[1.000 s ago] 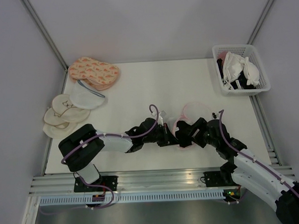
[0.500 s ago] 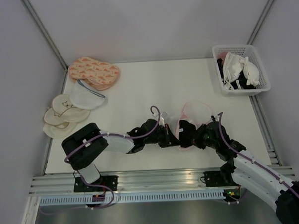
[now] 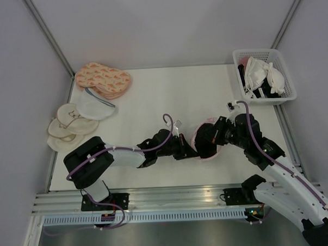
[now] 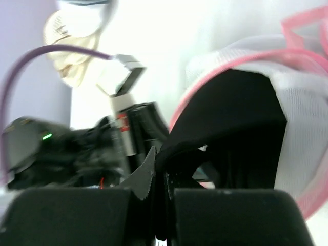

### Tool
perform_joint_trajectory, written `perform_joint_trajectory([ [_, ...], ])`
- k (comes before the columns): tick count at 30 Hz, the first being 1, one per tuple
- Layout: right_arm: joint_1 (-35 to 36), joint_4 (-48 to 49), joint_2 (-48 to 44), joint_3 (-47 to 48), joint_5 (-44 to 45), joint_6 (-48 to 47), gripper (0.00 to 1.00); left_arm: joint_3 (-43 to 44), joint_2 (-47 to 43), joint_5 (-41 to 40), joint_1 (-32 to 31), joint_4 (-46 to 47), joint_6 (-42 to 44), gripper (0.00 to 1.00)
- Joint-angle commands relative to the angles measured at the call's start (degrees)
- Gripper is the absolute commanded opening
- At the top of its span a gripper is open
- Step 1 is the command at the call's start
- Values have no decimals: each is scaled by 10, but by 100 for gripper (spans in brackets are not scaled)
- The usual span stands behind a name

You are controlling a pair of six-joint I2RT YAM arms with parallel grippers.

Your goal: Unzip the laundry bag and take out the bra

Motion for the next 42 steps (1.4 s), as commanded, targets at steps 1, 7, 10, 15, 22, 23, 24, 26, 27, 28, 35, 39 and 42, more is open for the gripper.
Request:
perform_joint_trajectory([
  [1, -1, -19, -3, 44, -106, -66, 0, 7, -22, -13, 10, -3, 13, 2],
  [7, -3, 181, -4, 0, -263, 44, 0, 4, -30, -14, 15, -15, 16, 2],
  [10, -10, 294, 0, -26, -325, 112, 0, -2, -37, -15, 19, -21, 19, 2],
  [15, -22, 335, -6, -18, -402, 139, 0, -11, -47, -17, 26, -24, 24, 2],
  [22, -40, 536, -28, -39, -467, 272, 0, -18, -45, -18, 28, -19, 23, 2],
  [23, -41, 585, -26, -48, -472, 308, 0, -17, -44, -17, 30, -19, 24, 2],
  [24, -41, 681, -20, -71, -477, 372, 0, -16, -41, -16, 30, -18, 22, 2],
  [26, -41, 757, -6, -85, -485, 425, 0, -17, -39, -16, 30, -15, 22, 2],
  [27, -41, 795, 0, -103, -485, 449, 0, -17, -40, -16, 30, -15, 21, 2],
  [28, -41, 837, 15, -108, -483, 486, 0, -17, -39, -15, 31, -15, 22, 2],
  [35, -43, 648, 9, -49, -468, 313, 0, -18, -42, -15, 33, -21, 24, 2],
  [39, -45, 281, 47, 172, -377, 48, 0, -26, -42, -15, 34, -23, 25, 2],
  [42, -50, 126, 101, 288, -269, -52, 0, -35, -52, -15, 34, -24, 27, 2],
])
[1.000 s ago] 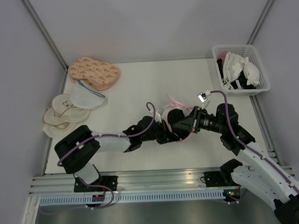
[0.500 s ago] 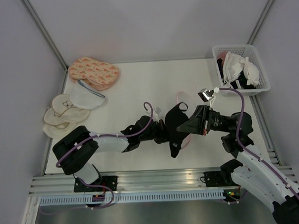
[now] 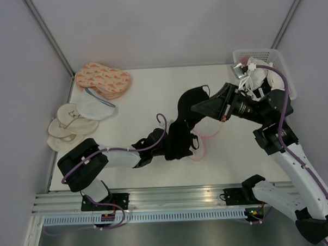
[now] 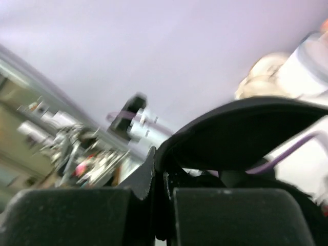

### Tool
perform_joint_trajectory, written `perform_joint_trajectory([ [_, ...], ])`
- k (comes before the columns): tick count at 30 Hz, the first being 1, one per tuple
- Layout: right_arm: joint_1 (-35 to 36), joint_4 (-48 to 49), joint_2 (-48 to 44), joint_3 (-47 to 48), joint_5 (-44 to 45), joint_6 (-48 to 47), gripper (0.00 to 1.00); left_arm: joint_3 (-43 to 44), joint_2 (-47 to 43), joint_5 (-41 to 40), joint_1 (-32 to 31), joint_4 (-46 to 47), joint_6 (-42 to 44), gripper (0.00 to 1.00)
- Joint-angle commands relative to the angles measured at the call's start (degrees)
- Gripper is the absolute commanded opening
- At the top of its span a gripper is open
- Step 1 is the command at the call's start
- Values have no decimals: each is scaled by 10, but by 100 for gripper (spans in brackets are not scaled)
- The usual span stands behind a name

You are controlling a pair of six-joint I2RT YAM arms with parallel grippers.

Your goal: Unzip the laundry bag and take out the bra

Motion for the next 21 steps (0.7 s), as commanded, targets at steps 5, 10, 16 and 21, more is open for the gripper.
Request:
perform_joint_trajectory([
  [5, -28, -309, 105, 220, 245, -261, 0, -22, -41, -14, 3, -13, 27, 2],
  [10, -72, -333, 149, 299, 371, -305, 0, -34, -61, -10, 4, -22, 30, 2],
  [16, -175, -348, 243, 386, 486, -329, 0, -47, -87, -1, 5, -34, 33, 2],
  [21, -250, -312, 300, 397, 520, -323, 0, -58, -114, -4, 4, -49, 34, 2],
])
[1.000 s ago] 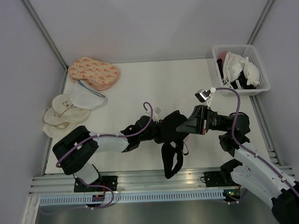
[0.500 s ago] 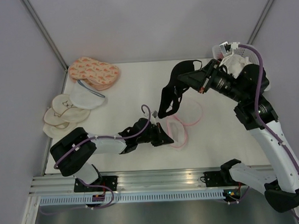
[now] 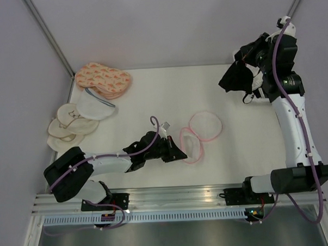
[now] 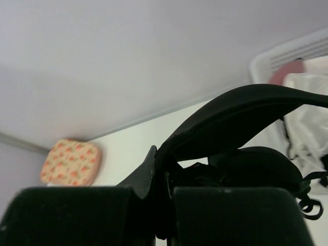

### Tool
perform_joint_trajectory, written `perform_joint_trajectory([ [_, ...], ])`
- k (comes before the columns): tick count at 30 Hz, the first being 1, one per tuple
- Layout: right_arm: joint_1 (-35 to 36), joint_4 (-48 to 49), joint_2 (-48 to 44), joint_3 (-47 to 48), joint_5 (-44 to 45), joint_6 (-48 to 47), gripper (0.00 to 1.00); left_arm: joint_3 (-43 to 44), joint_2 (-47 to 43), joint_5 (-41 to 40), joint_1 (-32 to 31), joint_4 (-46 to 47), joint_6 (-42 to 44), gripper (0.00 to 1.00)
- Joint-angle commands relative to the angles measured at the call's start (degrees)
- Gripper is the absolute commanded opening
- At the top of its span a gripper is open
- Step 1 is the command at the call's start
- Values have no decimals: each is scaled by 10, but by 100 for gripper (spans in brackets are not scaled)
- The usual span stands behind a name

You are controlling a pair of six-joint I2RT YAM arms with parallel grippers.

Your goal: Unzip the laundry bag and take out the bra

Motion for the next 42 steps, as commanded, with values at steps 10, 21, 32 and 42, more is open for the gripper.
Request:
perform_joint_trajectory([
  [10, -152, 54, 168, 121, 89, -33, 0, -5, -50, -16, 3, -35, 27, 2],
  [21, -183, 5, 401, 269, -8, -35, 17, 0, -53, -31, 3, -51, 28, 2],
  [32, -165, 108, 220, 70, -72, -44, 98, -3, -52, -39, 7, -41, 27, 2],
  [42, -52, -88, 12, -49, 49, -89, 98, 14, -65, -42, 22, -37, 35, 2],
])
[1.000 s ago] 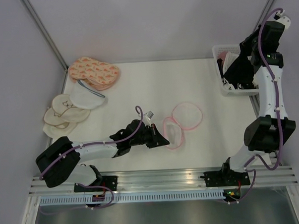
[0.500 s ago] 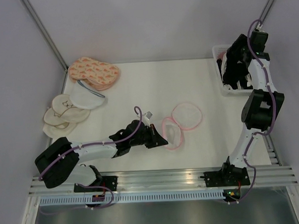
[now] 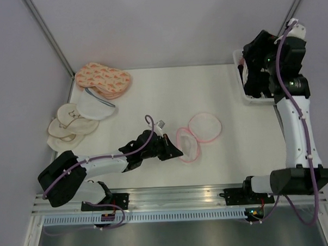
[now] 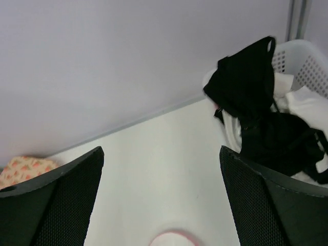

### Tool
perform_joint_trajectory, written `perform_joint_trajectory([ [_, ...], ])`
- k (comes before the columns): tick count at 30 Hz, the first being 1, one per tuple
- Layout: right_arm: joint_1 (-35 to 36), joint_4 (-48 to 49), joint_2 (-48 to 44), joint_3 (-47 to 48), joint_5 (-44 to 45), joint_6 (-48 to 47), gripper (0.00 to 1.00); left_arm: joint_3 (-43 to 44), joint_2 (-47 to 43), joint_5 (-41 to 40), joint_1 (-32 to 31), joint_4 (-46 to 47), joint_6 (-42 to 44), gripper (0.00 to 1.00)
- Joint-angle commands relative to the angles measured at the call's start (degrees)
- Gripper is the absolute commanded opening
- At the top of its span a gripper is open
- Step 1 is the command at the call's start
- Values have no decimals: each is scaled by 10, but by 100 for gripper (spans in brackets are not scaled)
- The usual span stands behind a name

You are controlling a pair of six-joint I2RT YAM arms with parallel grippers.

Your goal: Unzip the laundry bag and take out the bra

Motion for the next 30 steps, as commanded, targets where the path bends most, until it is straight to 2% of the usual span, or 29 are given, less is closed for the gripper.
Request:
perform_joint_trajectory([
  [1, 71, -106, -51, -82, 76, -20, 98, 23, -22, -16, 12, 8, 30, 2],
  [6, 150, -114, -164, -289, 74, 26, 98, 36, -24, -16, 27, -2, 42, 2],
  [12, 223, -98, -228, -452, 67, 58, 98, 26, -23, -19, 38, -1, 43, 2],
  [18, 244, -49, -263, -568, 64, 126, 98, 21, -27, -19, 45, 3, 39, 2],
  [23, 243, 32, -253, -639, 64, 163, 98, 22, -27, -17, 48, 2, 39, 2],
  [30, 243, 188, -225, -698, 28, 232, 87, 20, -7, -2, 49, 15, 35, 2],
])
